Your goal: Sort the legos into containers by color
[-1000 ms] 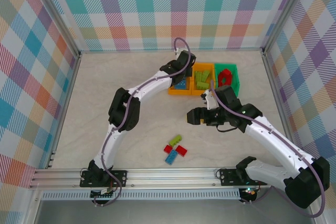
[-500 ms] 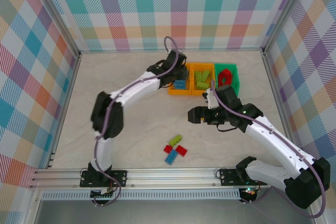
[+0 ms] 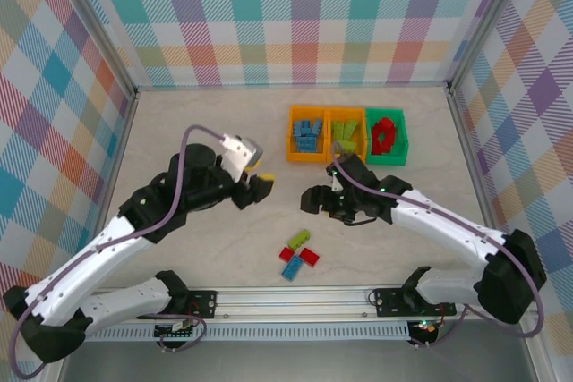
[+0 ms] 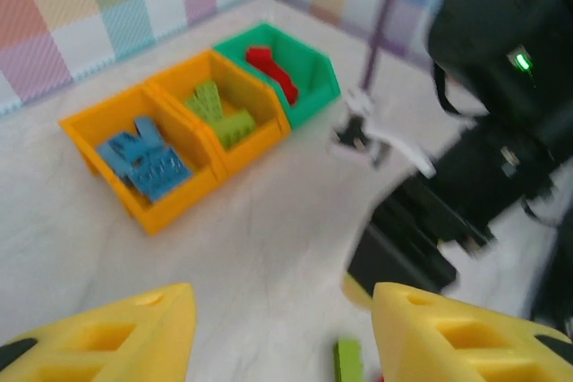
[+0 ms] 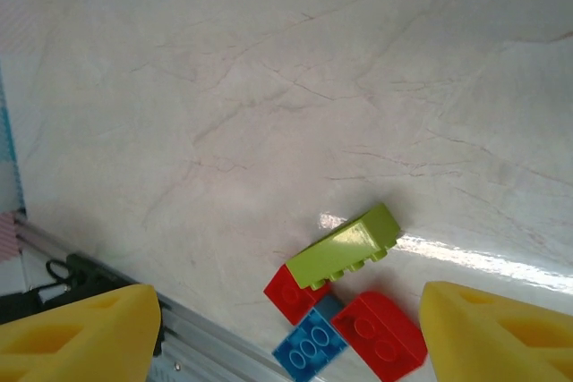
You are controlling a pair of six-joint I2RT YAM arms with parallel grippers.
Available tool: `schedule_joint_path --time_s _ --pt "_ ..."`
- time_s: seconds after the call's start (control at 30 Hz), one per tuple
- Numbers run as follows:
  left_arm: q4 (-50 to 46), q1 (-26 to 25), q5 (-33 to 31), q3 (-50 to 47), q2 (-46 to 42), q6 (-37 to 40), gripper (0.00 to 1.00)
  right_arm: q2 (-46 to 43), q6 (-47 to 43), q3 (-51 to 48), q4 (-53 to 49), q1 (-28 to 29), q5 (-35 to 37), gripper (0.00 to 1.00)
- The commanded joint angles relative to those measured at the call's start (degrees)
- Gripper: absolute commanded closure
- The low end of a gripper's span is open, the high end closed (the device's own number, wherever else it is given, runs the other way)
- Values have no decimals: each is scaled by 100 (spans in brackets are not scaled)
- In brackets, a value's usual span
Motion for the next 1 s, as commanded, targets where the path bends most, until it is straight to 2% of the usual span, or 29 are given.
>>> schedule_joint_path --time_s 0.0,0.07,0.2,0.27,0.33,0.5,0.87,0.97 --pt "-1221 -43 917 -359 -464 1848 39 382 1287 151 243 455 597 23" --pt "-1404 -46 1131 -711 -765 2464 31 577 1647 178 255 715 800 24" --pt "-974 -46 1455 -1526 -1245 3078 14 879 2389 84 252 958 1012 27" --pt "-948 -48 1770 -1714 -1304 3511 5 1060 2518 164 199 1019 987 27" --pt "-1032 -47 1929 -1779 -1260 3909 0 1275 2513 268 146 1090 993 27" --pt "-1102 -45 1861 -1922 -1150 4263 0 1848 2639 474 38 1162 872 30" --pt "-987 9 1951 -2197 -1080 4451 0 2351 3102 563 -270 1175 780 37" --pt "-990 24 1982 -2201 -1061 4453 0 2512 3026 691 -267 1181 729 42"
